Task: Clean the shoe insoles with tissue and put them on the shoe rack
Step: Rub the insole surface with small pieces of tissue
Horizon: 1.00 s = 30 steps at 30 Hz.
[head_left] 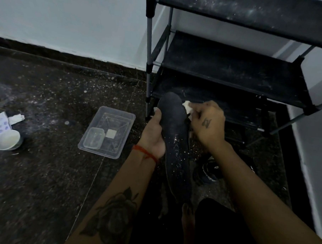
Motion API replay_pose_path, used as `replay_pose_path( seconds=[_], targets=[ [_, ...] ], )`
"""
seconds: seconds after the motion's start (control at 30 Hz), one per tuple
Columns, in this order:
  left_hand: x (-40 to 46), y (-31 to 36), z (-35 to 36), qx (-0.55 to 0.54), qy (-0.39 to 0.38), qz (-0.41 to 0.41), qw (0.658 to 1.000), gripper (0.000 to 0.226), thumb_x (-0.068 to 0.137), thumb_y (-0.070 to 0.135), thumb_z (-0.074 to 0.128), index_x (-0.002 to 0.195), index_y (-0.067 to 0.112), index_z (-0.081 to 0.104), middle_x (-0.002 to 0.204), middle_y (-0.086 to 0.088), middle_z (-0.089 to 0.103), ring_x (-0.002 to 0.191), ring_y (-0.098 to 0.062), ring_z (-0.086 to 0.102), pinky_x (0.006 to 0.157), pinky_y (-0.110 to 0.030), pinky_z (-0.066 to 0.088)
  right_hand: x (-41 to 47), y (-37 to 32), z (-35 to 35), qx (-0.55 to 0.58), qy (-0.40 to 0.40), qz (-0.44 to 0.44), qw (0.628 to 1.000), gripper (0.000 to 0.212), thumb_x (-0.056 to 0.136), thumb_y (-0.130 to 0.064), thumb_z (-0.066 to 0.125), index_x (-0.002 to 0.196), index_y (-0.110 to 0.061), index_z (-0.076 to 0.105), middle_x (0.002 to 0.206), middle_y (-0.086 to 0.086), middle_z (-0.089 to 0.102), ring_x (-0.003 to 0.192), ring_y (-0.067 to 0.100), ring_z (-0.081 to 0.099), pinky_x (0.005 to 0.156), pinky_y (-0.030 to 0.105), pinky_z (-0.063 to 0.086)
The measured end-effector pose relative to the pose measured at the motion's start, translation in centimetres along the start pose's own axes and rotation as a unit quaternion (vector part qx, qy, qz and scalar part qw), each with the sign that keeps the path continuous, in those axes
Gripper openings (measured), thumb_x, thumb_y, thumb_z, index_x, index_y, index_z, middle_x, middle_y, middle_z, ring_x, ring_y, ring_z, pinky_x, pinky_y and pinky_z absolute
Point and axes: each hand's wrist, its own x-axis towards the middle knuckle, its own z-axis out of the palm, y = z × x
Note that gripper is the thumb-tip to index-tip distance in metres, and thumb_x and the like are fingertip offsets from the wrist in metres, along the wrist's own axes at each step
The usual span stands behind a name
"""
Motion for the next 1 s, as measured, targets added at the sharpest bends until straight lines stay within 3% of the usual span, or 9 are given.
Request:
replay_pose_path(
  seconds=[0.1, 0.23, 0.37, 0.5, 0.57, 0.67, 0.73, 0.83, 1.0],
  targets=[
    [-0.1, 0.1, -0.1, -0.003, -0.011, -0.004, 1.000, 0.063, 0.098, 0.054, 0.018, 0.099, 0.009, 0.062, 0.088, -0.011, 0.072, 0.078, -0.021, 0.070, 0.069, -0.030, 0.058, -0.5, -1.8, -0.7, 0.048, 0.006, -0.045, 0.998, 0.024, 0.085, -0.012, 0.059, 0.105, -0.017, 0.070, 0.097, 0.008, 0.065, 0.086, 0.011, 0.055, 0.071, 0.004, 0.032],
    [-0.3, 0.2, 0.0, -0.022, 0.013, 0.012, 1.000, 0.059, 0.100, 0.050, 0.021, 0.114, 0.006, 0.058, 0.095, -0.012, 0.065, 0.085, -0.019, 0.064, 0.066, -0.025, 0.057, -2.1, -3.5, 0.2, 0.077, -0.125, -0.151, 0.978, 0.019, 0.084, -0.014, 0.061, 0.097, -0.019, 0.073, 0.092, 0.005, 0.071, 0.084, 0.016, 0.061, 0.069, 0.018, 0.045],
    [-0.7, 0.4, 0.2, -0.013, 0.008, -0.008, 1.000, 0.070, 0.099, 0.053, 0.015, 0.131, 0.000, 0.047, 0.107, -0.017, 0.061, 0.095, -0.025, 0.059, 0.079, -0.035, 0.049, -1.1, -1.2, 0.7, 0.020, -0.099, -0.072, 0.992, 0.025, 0.084, -0.014, 0.061, 0.106, -0.023, 0.070, 0.100, 0.006, 0.066, 0.090, 0.019, 0.059, 0.075, 0.019, 0.040],
    [-0.3, 0.3, 0.1, -0.016, 0.014, 0.003, 1.000, 0.065, 0.099, 0.053, 0.018, 0.119, 0.005, 0.056, 0.105, -0.013, 0.064, 0.094, -0.025, 0.061, 0.082, -0.036, 0.052, -0.2, 0.2, -0.3, -0.003, -0.016, 0.016, 1.000, 0.026, 0.084, -0.014, 0.059, 0.108, -0.017, 0.069, 0.106, 0.009, 0.066, 0.094, 0.019, 0.061, 0.076, 0.011, 0.036],
    [-0.3, 0.4, -0.1, -0.013, 0.018, -0.001, 1.000, 0.064, 0.098, 0.054, 0.018, 0.108, 0.006, 0.059, 0.096, -0.013, 0.069, 0.084, -0.024, 0.067, 0.070, -0.032, 0.058, -0.2, -0.9, -1.2, 0.056, 0.006, 0.023, 0.998, 0.022, 0.083, -0.015, 0.062, 0.103, -0.015, 0.071, 0.102, 0.004, 0.068, 0.089, 0.013, 0.062, 0.069, 0.004, 0.036],
    [-0.6, 0.4, 0.0, 0.023, 0.020, 0.019, 0.999, 0.067, 0.100, 0.051, 0.016, 0.117, 0.001, 0.057, 0.068, -0.010, 0.072, 0.058, -0.016, 0.069, 0.049, -0.020, 0.054, -1.5, -3.9, -1.8, 0.163, -0.109, -0.009, 0.981, 0.015, 0.081, -0.020, 0.068, 0.094, -0.015, 0.073, 0.086, -0.005, 0.070, 0.073, 0.001, 0.061, 0.064, 0.001, 0.043],
    [-0.7, 0.4, 0.1, 0.039, 0.041, 0.036, 0.998, 0.063, 0.102, 0.045, 0.018, 0.132, -0.002, 0.047, 0.073, -0.016, 0.072, 0.065, -0.022, 0.071, 0.044, -0.016, 0.049, -2.6, -4.8, -1.3, 0.166, -0.183, -0.049, 0.968, 0.014, 0.079, -0.020, 0.070, 0.091, -0.015, 0.074, 0.085, -0.004, 0.073, 0.072, 0.002, 0.065, 0.068, 0.012, 0.052],
    [-1.0, 0.7, 0.3, 0.001, 0.046, 0.018, 0.999, 0.060, 0.102, 0.044, 0.021, 0.125, -0.001, 0.053, 0.113, -0.019, 0.063, 0.108, -0.031, 0.059, 0.066, -0.028, 0.052, -2.5, -3.7, -0.4, 0.074, -0.173, -0.071, 0.980, 0.014, 0.080, -0.020, 0.068, 0.092, -0.019, 0.074, 0.091, -0.001, 0.074, 0.082, 0.009, 0.066, 0.076, 0.023, 0.053],
    [-0.7, 0.5, 0.1, -0.020, 0.006, -0.001, 1.000, 0.062, 0.101, 0.048, 0.016, 0.117, 0.000, 0.053, 0.082, -0.012, 0.071, 0.084, -0.023, 0.062, 0.073, -0.032, 0.049, -1.2, -1.7, -1.0, -0.003, -0.095, -0.001, 0.995, 0.021, 0.080, -0.015, 0.064, 0.099, -0.021, 0.072, 0.100, 0.003, 0.071, 0.088, 0.018, 0.065, 0.074, 0.014, 0.043]
  ],
)
